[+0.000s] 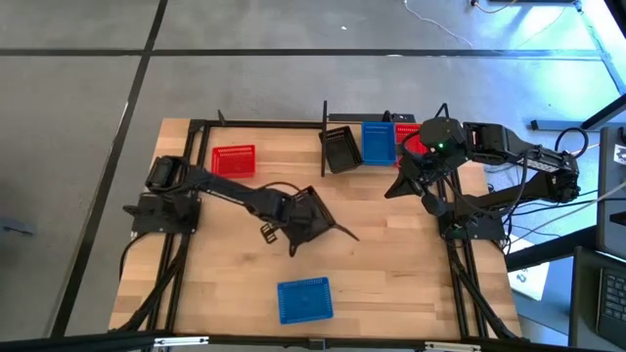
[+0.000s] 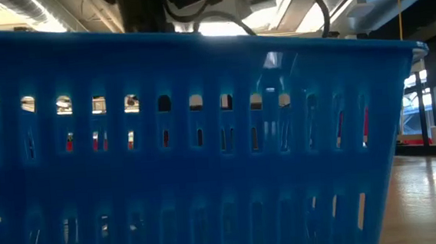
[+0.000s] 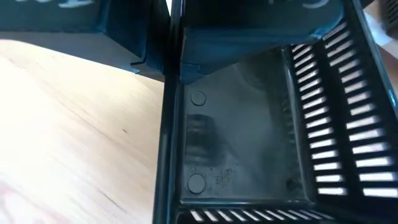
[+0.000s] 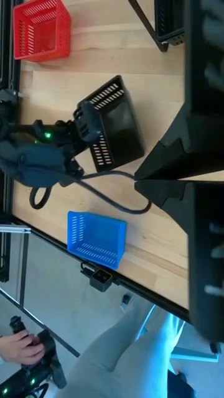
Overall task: Stack baskets on shelf by color
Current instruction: Stack the black bin on top of the other stacked black bin on the shelf
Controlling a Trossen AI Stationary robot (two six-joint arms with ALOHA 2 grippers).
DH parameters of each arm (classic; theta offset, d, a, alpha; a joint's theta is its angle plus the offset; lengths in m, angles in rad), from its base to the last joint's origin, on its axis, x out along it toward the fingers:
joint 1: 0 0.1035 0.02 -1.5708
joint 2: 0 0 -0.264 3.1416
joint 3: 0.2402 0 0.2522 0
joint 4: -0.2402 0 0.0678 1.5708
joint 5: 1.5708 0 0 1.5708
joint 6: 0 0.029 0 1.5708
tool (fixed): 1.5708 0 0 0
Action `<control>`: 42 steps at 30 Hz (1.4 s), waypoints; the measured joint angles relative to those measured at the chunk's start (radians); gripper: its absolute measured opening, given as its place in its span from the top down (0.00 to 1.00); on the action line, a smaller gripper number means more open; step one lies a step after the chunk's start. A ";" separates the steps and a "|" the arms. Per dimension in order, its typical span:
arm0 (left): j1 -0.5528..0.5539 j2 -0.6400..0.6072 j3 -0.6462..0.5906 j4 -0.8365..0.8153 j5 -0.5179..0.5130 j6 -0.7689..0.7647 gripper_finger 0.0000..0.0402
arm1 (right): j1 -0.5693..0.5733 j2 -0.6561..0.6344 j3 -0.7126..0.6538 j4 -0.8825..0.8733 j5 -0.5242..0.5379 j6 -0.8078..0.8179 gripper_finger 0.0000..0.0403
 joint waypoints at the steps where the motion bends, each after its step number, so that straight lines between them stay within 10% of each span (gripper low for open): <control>1: 0.006 0.000 0.000 0.010 0.010 -0.004 1.00 | 0.000 0.000 0.000 0.000 0.000 0.000 1.00; 42: 0.010 0.000 0.000 0.191 -0.060 -0.204 0.97 | 0.000 0.000 0.000 0.014 0.000 0.002 1.00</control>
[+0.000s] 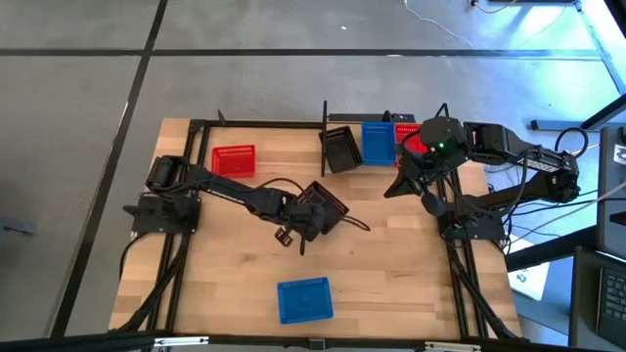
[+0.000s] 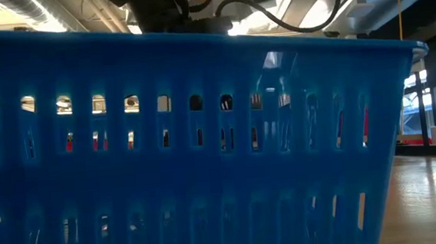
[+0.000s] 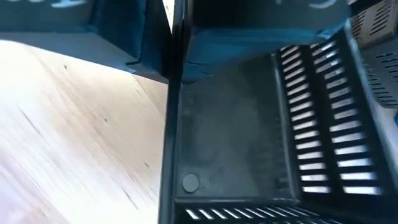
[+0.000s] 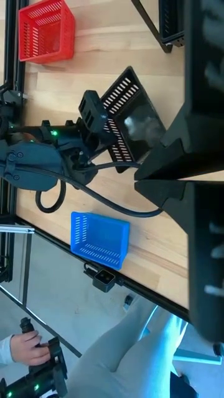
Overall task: Stack baskets on shelf by color
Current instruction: Stack the black bin on top of the other stacked black bin on the shelf
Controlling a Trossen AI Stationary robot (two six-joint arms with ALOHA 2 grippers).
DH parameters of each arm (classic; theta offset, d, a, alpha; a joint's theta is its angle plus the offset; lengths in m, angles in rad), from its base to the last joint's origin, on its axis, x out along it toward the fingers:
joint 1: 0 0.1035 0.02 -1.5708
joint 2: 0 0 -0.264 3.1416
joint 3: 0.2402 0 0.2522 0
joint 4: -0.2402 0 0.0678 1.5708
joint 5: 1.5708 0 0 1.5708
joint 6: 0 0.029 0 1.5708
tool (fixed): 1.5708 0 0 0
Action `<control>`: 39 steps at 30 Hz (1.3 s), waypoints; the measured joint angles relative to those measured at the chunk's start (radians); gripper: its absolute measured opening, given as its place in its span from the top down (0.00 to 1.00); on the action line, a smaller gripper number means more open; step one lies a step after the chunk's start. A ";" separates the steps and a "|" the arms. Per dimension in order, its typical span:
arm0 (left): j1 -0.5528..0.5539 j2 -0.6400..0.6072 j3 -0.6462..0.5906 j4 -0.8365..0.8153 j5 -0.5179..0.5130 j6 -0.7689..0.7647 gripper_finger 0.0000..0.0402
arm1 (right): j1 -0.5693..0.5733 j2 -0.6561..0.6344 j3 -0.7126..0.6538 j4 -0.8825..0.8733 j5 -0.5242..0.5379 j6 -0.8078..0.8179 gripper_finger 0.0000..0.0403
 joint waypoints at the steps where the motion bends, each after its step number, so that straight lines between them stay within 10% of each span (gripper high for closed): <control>1: 0.000 0.000 0.000 0.007 0.000 -0.012 0.97 | 0.000 0.000 0.000 0.000 0.000 0.002 1.00; 23: -0.016 -0.001 0.005 0.049 0.051 -0.133 0.90 | 0.000 0.000 0.000 0.000 0.000 0.003 1.00; 31: -0.025 -0.005 0.063 0.031 0.393 -0.136 0.90 | 0.000 0.000 0.000 0.000 0.000 0.003 1.00; 39: 0.044 -0.005 0.063 -0.043 0.497 -0.290 0.90 | 0.000 0.000 0.000 0.000 0.000 0.003 1.00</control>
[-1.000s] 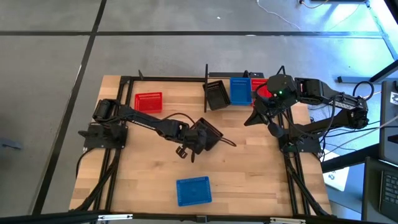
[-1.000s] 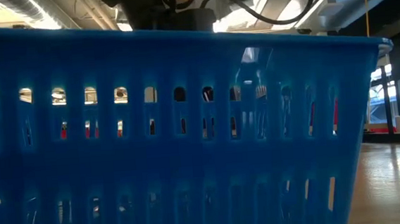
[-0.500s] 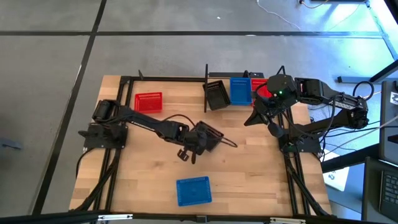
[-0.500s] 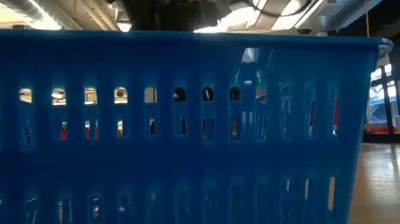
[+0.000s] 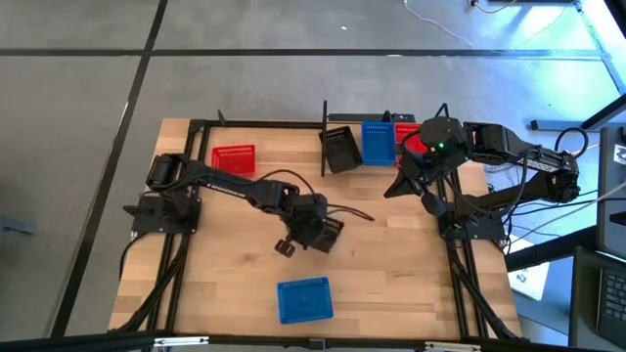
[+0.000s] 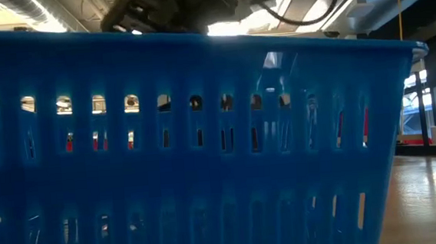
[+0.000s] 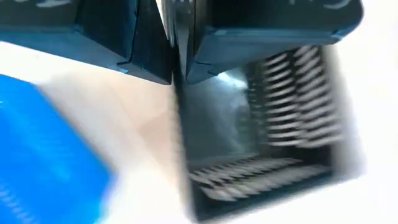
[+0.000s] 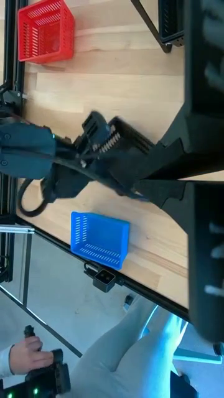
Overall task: Stack baskets on shelf by color
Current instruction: Stack the black bin on top of the other stacked black bin on the shelf
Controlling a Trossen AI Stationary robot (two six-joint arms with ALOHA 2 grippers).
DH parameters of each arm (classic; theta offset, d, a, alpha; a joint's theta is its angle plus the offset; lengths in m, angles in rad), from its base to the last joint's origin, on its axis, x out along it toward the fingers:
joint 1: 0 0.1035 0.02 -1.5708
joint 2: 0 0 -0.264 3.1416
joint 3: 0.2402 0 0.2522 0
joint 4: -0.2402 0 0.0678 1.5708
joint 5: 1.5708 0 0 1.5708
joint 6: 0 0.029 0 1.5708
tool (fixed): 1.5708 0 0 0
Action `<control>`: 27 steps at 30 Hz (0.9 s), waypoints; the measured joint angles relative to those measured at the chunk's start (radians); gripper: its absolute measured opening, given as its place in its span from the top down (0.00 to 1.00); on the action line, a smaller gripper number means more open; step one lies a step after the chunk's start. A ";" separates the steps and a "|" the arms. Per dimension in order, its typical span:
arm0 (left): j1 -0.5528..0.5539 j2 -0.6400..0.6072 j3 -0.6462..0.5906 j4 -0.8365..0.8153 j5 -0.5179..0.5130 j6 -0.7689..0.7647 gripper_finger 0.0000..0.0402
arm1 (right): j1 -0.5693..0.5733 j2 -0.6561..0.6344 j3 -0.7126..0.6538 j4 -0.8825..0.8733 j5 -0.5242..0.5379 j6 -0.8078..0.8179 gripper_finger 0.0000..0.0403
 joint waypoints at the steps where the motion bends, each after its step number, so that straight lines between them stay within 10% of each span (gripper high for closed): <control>1: 0.004 0.000 0.000 0.002 -0.061 -0.029 0.90 | 0.000 0.000 0.000 0.000 0.000 0.000 1.00; 16: 0.022 -0.038 0.007 -0.014 -0.048 -0.139 0.90 | 0.000 0.000 0.000 -0.009 0.077 0.002 1.00; 27: 0.007 -0.302 0.049 -0.138 -0.320 -0.355 0.90 | -0.001 0.086 0.000 -0.058 0.206 0.180 0.98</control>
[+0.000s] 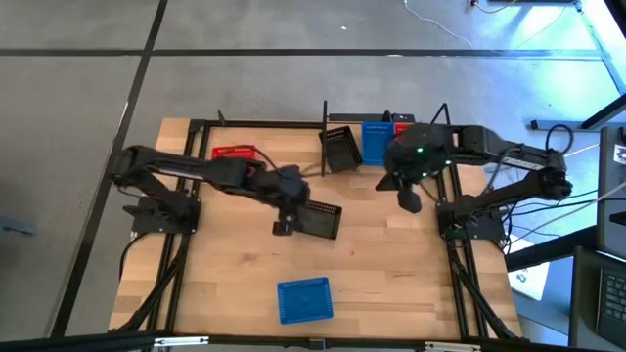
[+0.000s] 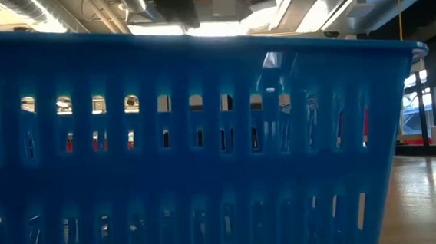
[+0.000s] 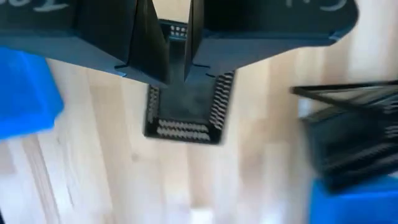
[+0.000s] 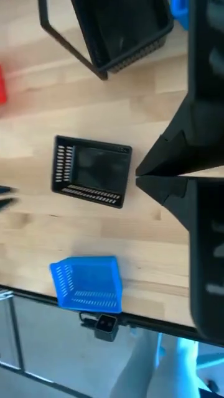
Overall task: Stack baskets on shelf by color
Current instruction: Stack the black bin on top of the other stacked black bin on the shelf
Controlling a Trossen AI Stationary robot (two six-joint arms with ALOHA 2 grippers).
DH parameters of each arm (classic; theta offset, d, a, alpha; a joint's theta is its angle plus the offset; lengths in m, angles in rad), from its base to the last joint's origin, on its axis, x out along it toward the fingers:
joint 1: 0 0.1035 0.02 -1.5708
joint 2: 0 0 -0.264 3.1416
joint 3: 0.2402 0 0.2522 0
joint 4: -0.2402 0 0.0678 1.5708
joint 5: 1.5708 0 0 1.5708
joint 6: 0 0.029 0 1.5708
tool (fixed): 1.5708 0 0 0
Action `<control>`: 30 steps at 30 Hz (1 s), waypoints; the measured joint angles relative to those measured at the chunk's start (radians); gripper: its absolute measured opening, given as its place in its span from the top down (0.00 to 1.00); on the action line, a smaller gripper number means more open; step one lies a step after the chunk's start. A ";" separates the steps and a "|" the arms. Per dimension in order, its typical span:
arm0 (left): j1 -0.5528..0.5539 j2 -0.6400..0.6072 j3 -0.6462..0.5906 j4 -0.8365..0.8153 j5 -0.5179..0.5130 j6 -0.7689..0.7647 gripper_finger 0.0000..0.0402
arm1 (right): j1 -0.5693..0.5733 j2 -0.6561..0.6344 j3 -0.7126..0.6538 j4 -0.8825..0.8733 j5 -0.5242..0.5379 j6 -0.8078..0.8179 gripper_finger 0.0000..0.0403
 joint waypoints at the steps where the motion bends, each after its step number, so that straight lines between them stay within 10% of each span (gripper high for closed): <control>1: -0.007 -0.026 0.000 -0.004 -0.025 -0.016 0.90 | 0.000 0.015 0.000 0.000 0.000 0.001 0.96; 12: -0.116 -0.214 0.000 -0.040 -0.273 -0.116 0.90 | 0.000 0.262 0.000 0.009 -0.008 -0.086 0.68; 30: -0.207 -0.234 0.001 -0.051 -0.344 -0.146 0.91 | 0.000 0.650 0.000 0.273 0.028 -0.094 0.67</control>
